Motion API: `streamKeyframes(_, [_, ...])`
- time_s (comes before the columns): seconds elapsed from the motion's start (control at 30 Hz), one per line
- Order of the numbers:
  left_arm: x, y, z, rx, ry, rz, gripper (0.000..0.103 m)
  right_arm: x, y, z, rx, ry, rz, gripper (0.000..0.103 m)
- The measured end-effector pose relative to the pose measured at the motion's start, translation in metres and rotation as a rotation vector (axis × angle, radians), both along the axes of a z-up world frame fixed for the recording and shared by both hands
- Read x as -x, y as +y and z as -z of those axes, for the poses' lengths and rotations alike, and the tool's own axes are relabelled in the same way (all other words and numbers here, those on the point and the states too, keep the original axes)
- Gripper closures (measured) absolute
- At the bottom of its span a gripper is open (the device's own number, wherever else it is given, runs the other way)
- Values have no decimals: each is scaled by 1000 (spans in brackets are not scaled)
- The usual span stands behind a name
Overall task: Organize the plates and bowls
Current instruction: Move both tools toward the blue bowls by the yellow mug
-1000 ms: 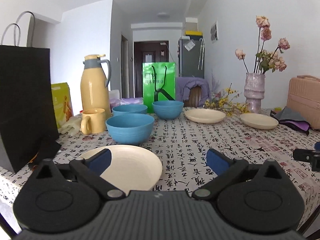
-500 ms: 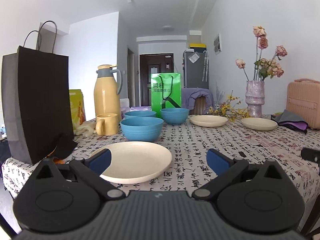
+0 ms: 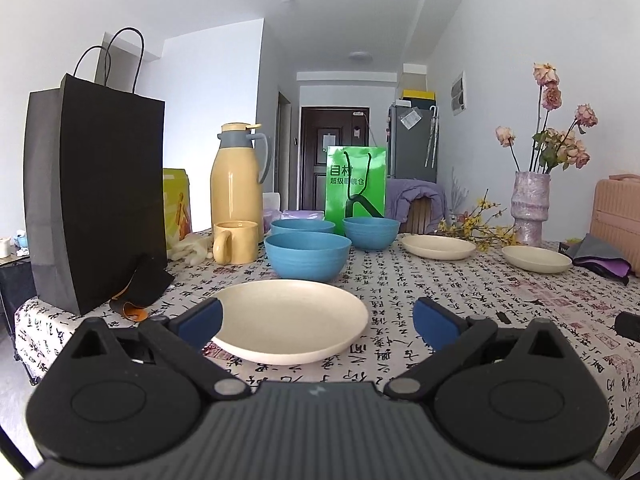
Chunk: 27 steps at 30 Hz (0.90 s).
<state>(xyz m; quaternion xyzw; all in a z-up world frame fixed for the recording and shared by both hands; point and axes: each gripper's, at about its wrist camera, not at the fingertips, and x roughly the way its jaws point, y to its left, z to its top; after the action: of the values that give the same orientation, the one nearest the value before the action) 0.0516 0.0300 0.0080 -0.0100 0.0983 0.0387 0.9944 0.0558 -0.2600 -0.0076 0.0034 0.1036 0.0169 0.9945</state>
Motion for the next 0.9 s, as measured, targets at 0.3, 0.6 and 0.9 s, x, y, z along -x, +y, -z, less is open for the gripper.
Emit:
streamKeyframes(0.3, [-3,-16,0,-21,-2,17,0,-4,-17,0,-45,-22,39,0])
streamKeyframes(0.6, [-12,-15,2,-22,22,11,0,-19,-16,1,-62,-20,32,0])
streamKeyframes(0.9, [-45,-9,-4,-11,54,-7,0,-52,-10,0,-73,8,27,0])
